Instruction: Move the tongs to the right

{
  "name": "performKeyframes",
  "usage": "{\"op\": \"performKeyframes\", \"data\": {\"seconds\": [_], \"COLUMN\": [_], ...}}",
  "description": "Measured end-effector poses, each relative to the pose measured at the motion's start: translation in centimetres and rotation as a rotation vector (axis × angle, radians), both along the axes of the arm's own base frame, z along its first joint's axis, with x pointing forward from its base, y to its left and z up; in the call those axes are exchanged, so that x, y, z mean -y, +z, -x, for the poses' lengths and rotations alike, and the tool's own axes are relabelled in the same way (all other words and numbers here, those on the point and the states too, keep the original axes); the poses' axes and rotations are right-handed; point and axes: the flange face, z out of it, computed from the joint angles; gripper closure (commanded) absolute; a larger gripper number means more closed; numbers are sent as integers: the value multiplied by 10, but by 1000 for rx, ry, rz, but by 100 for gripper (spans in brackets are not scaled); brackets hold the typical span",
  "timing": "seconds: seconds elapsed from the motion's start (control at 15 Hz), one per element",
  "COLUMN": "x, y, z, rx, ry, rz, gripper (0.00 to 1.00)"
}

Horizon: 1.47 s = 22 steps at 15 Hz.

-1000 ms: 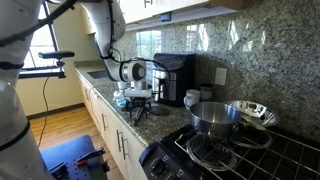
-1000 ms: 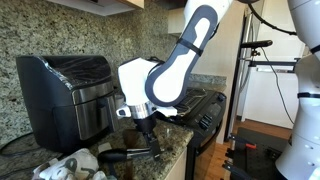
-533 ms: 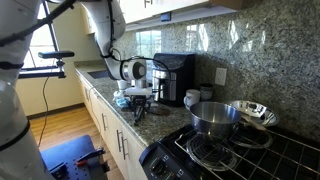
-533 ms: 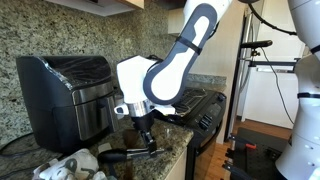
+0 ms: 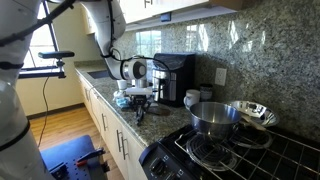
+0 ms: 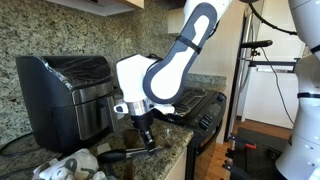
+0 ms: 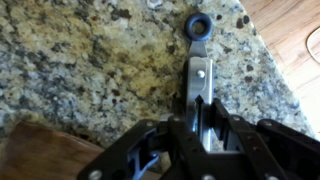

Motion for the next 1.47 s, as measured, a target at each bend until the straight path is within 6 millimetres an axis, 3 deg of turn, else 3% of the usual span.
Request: {"op": "performKeyframes", "data": {"seconds": [0.47,1.47], "x": [-13,-29], "y": [7,91], "z": [4,-3], "rx": [8,137], "ry": [22,43], "rz": [-12,-33], "gripper": [91,91]}}
